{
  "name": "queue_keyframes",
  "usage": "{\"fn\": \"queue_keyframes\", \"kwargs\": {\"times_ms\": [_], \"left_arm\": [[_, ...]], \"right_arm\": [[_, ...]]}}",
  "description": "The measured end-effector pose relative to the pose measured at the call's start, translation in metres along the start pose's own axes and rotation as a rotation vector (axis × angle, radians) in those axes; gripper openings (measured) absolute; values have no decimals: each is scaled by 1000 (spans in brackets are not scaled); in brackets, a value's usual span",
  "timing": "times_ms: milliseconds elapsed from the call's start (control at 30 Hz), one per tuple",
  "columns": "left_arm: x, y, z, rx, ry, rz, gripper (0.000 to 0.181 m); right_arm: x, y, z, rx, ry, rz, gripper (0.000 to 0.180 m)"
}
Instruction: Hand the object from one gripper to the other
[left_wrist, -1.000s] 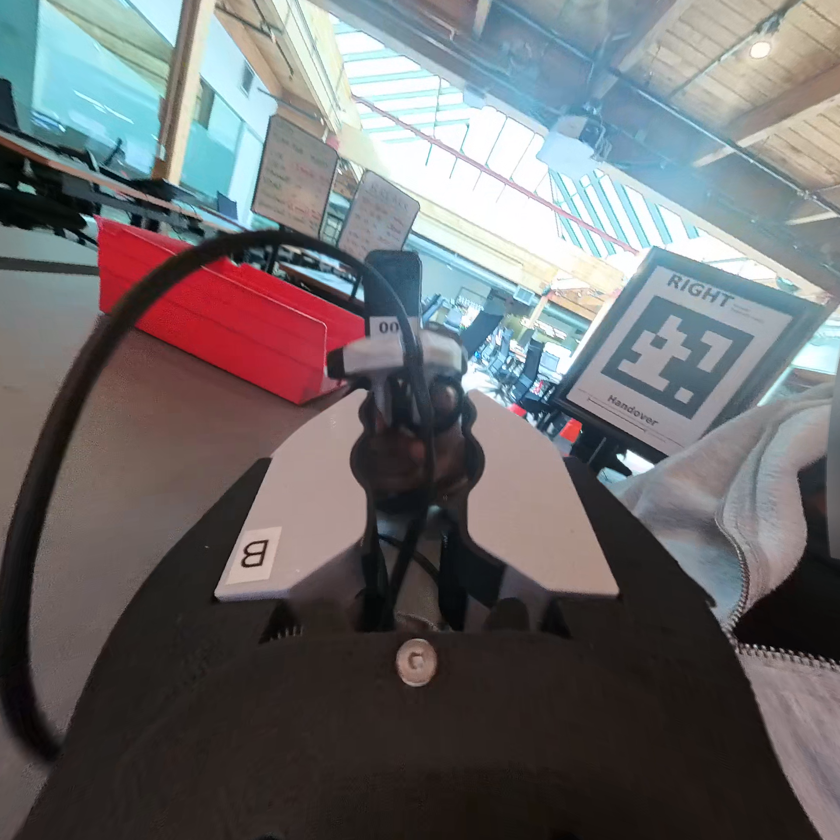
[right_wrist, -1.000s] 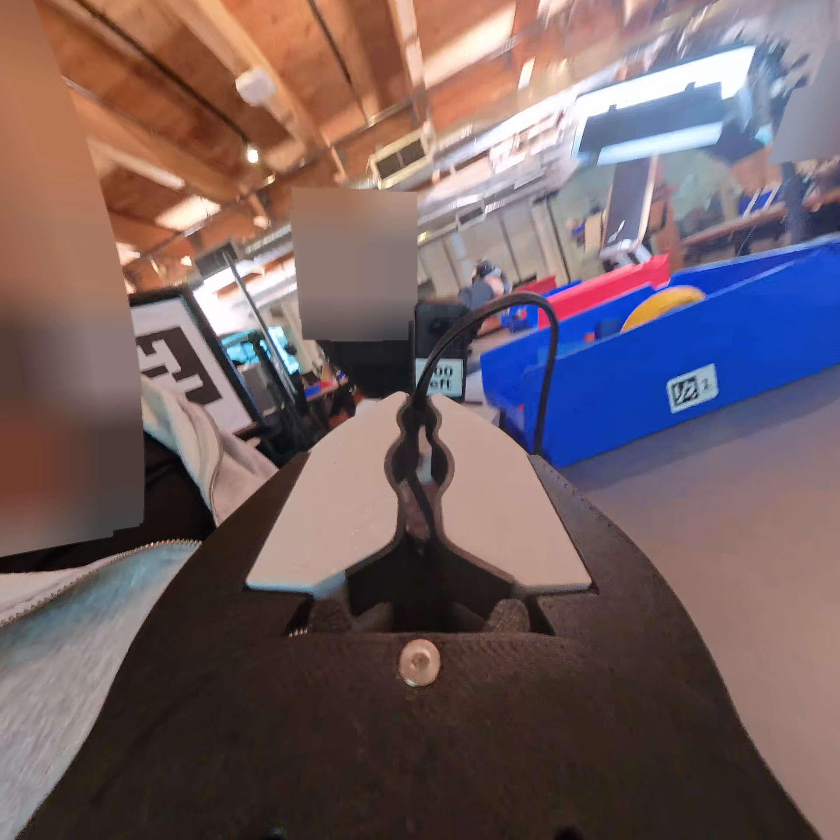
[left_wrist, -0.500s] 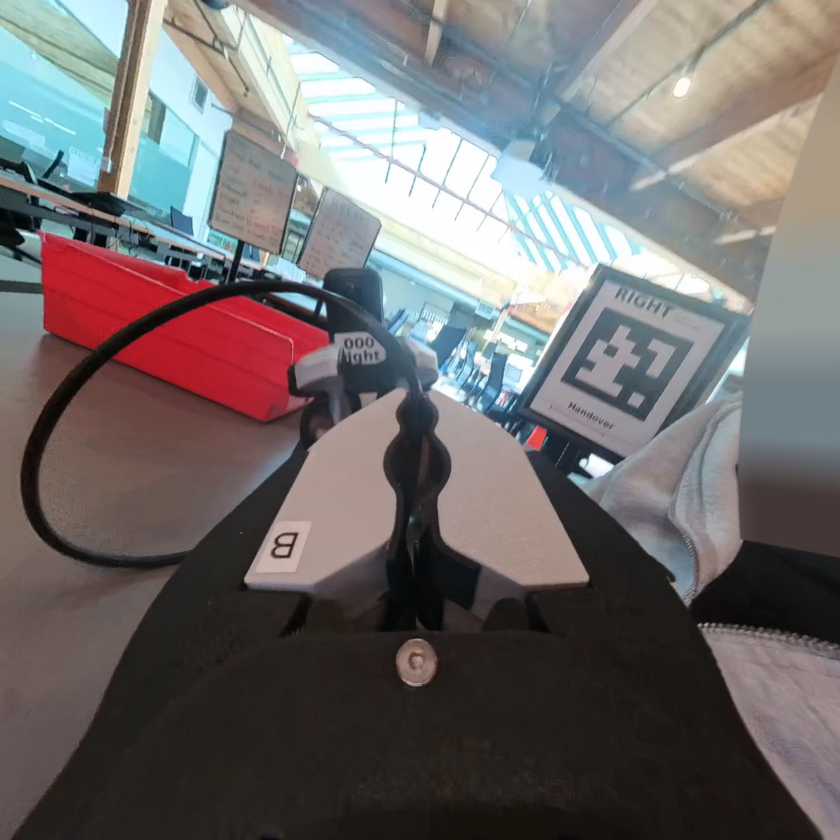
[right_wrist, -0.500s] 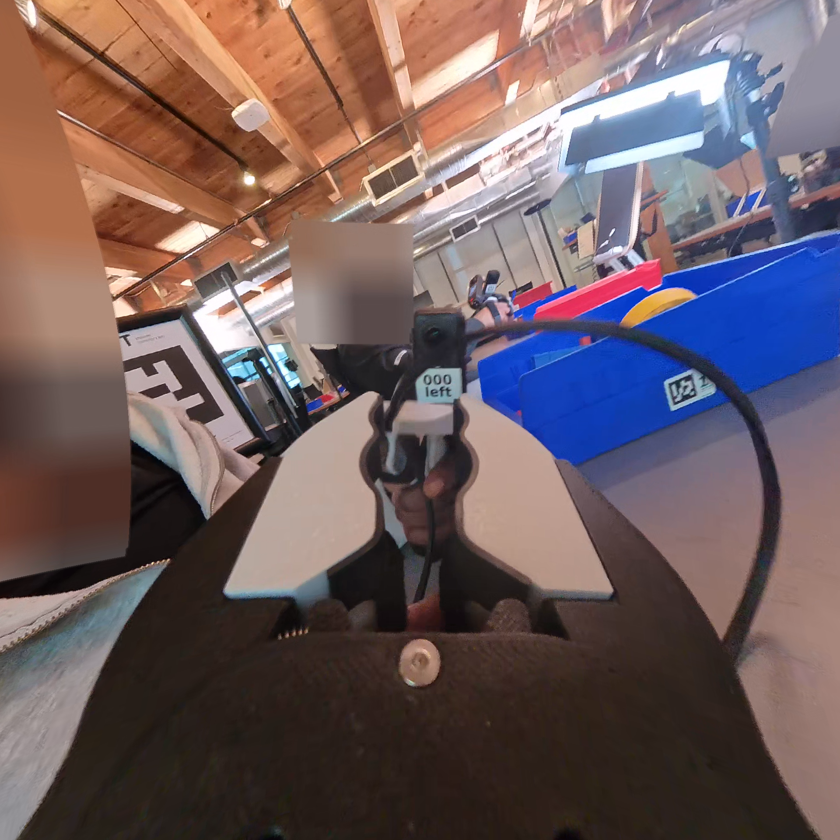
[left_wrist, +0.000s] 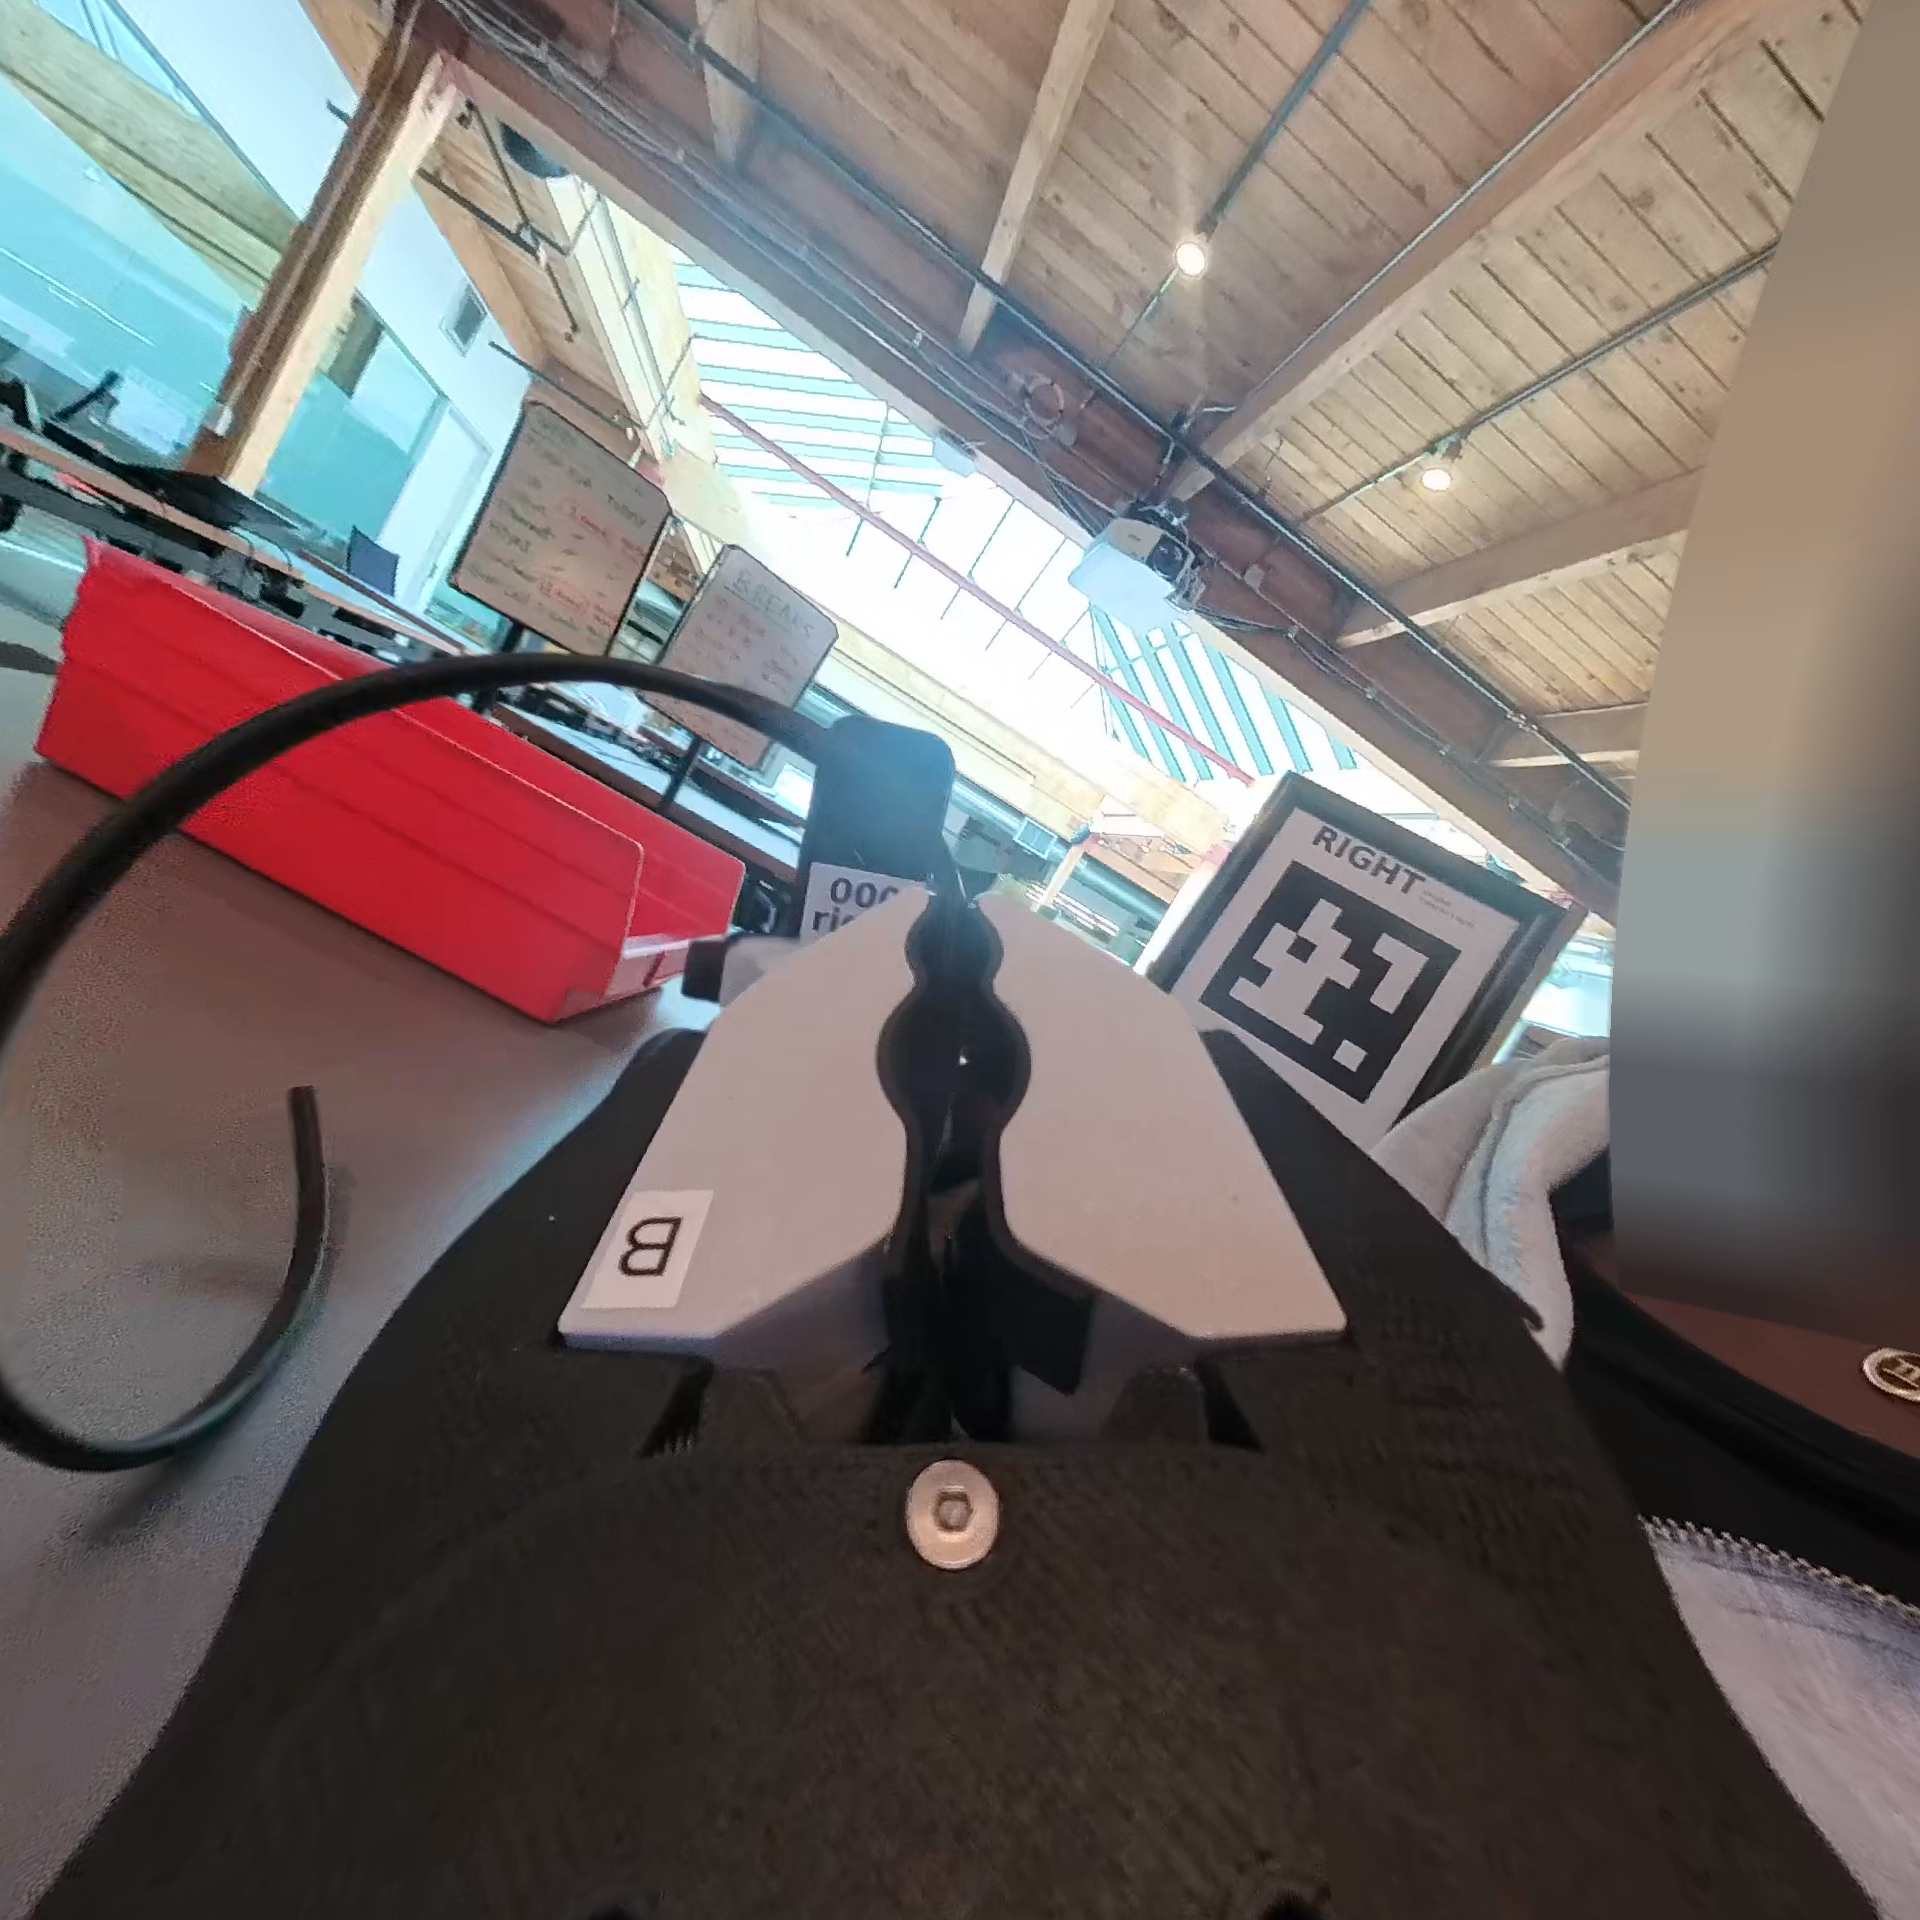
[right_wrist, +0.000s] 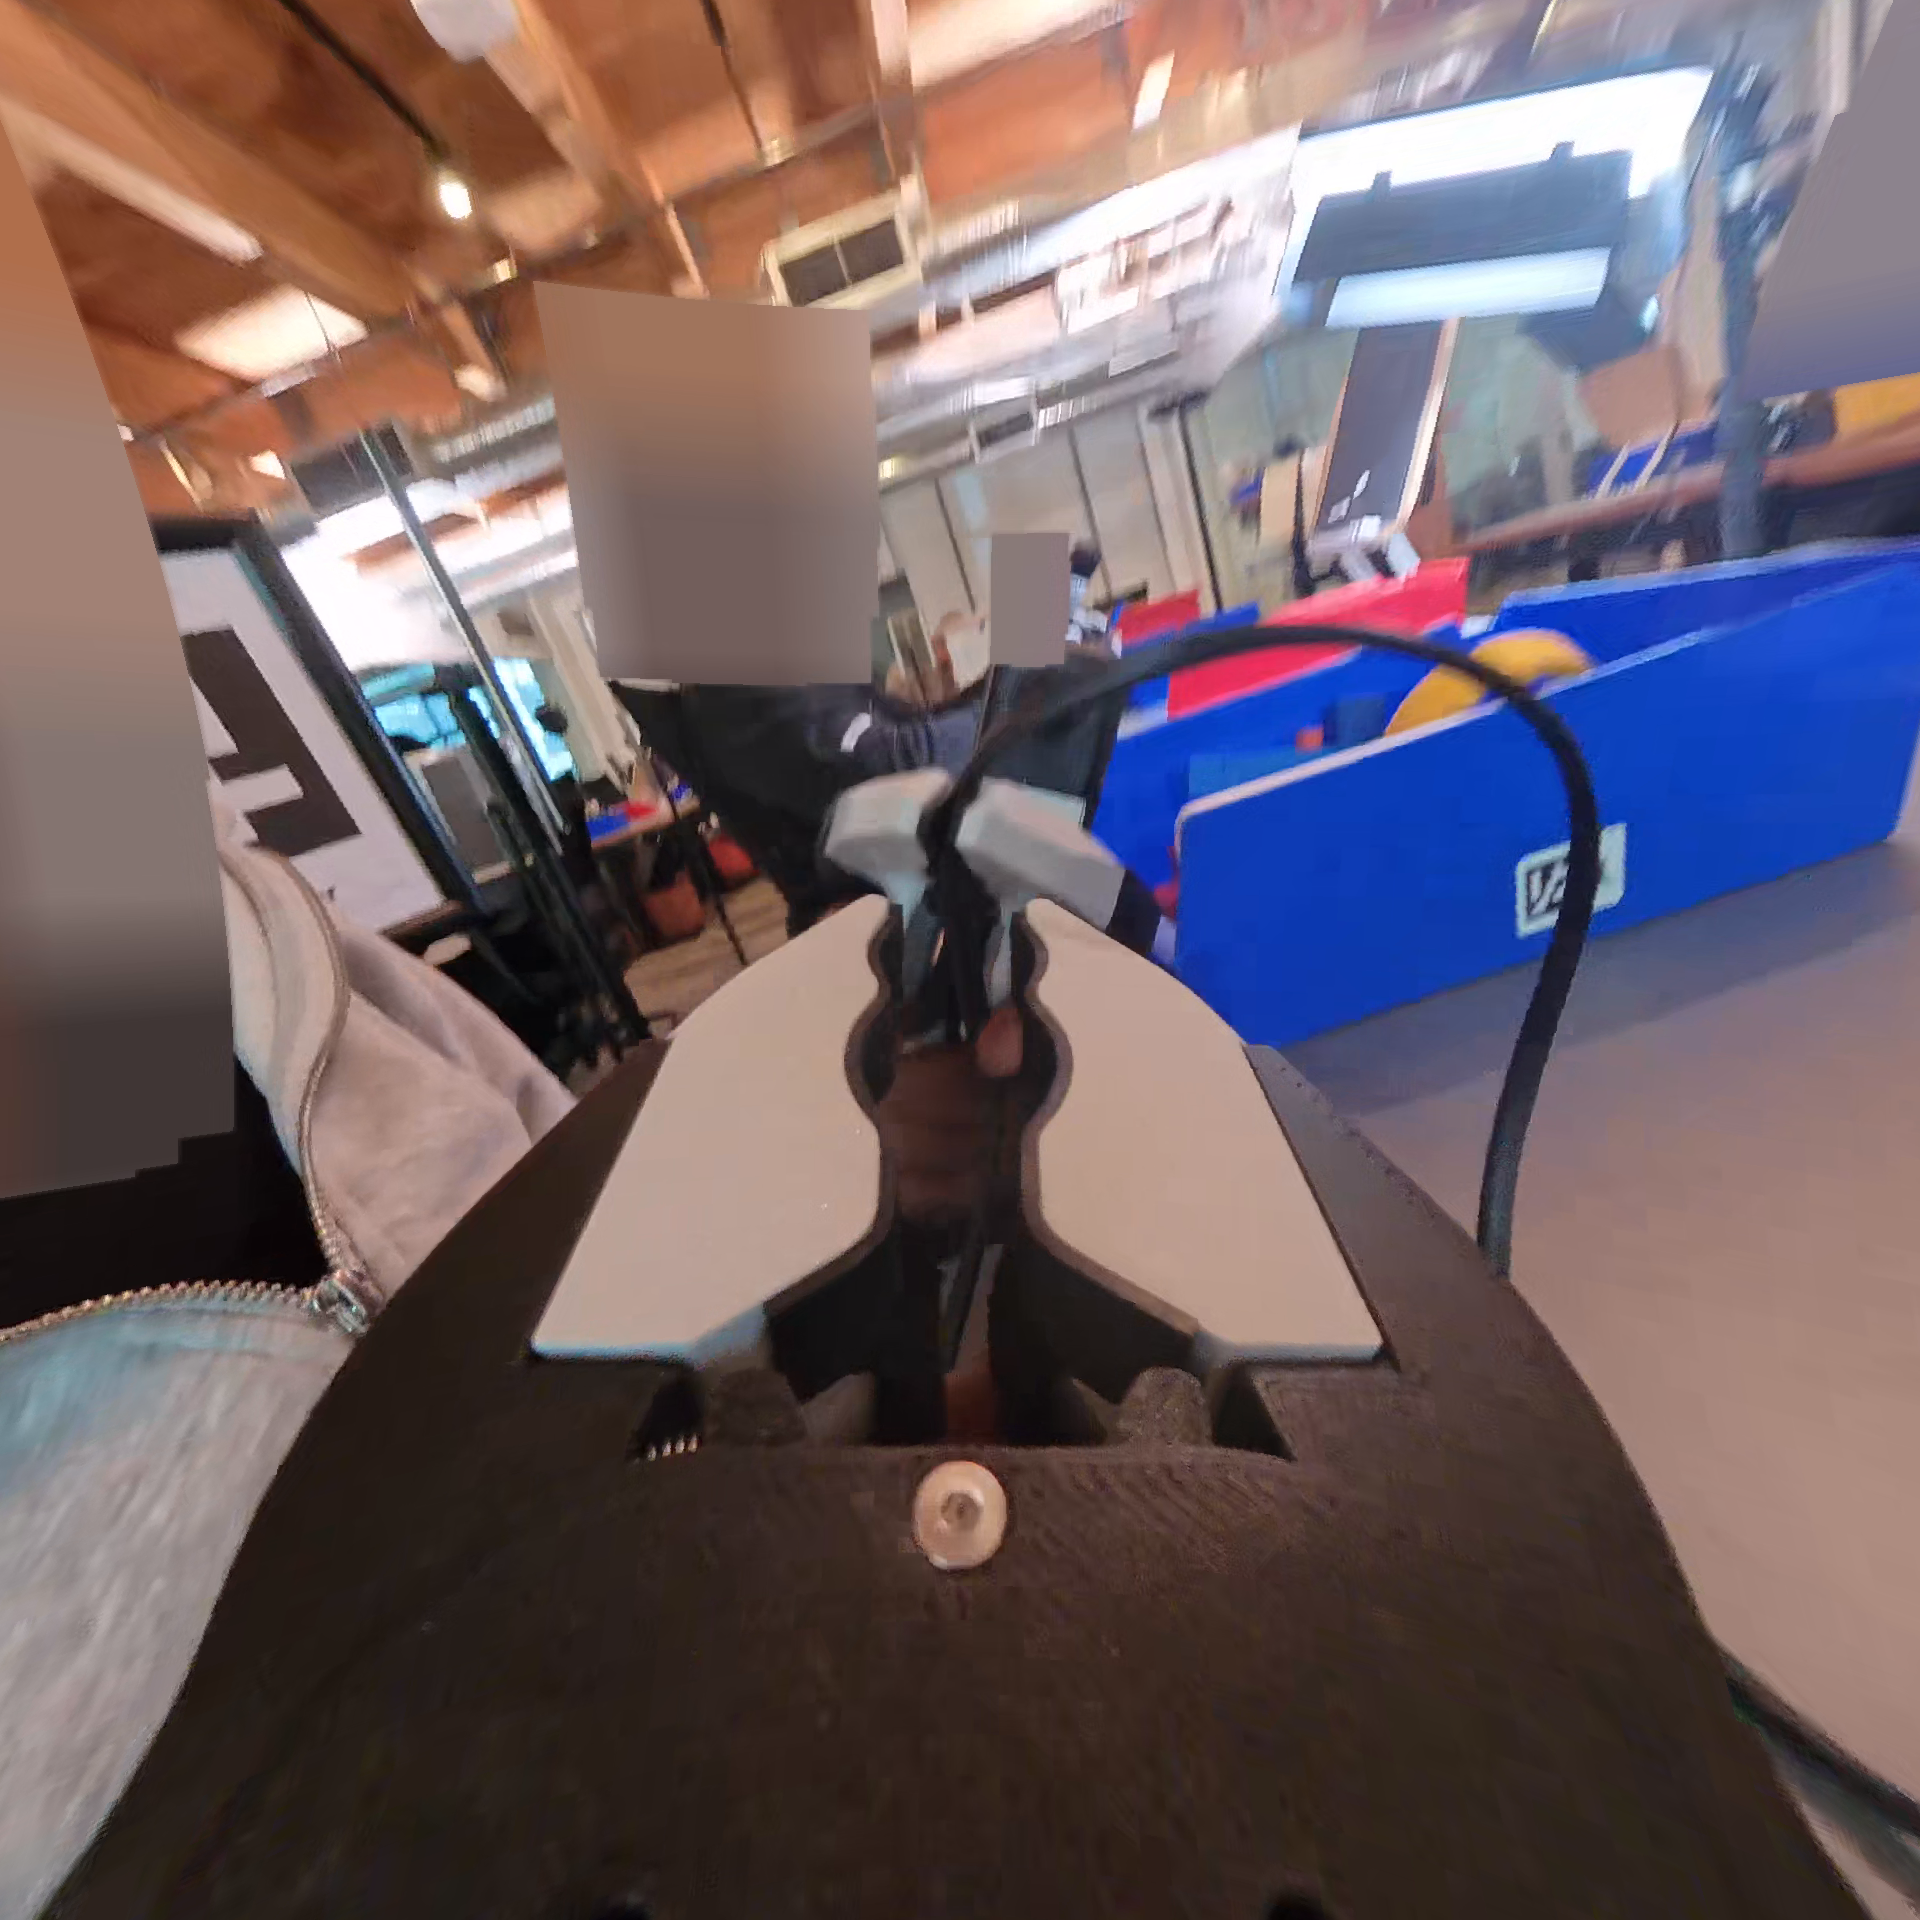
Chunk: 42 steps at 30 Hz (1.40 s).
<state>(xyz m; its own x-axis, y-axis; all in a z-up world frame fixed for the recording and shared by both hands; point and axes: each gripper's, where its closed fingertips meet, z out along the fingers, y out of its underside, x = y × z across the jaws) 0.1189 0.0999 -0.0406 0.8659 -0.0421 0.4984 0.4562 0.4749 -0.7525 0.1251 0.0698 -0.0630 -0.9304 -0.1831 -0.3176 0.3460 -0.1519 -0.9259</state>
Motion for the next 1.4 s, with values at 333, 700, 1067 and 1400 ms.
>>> {"fn": "queue_keyframes", "kwargs": {"times_ms": [333,700,1067,1400], "left_arm": [[1,5,3,-27,3,11,4],[-7,-1,-1,2,-70,37,29],[-13,27,5,-177,-116,130,6],[-10,18,4,-130,-98,120,4]], "right_arm": [[-4,11,9,-55,-7,-39,20],[-2,-20,-12,125,-36,14,6],[6,-45,-33,302,-38,101,6],[11,-41,-29,283,-9,117,17]]}}
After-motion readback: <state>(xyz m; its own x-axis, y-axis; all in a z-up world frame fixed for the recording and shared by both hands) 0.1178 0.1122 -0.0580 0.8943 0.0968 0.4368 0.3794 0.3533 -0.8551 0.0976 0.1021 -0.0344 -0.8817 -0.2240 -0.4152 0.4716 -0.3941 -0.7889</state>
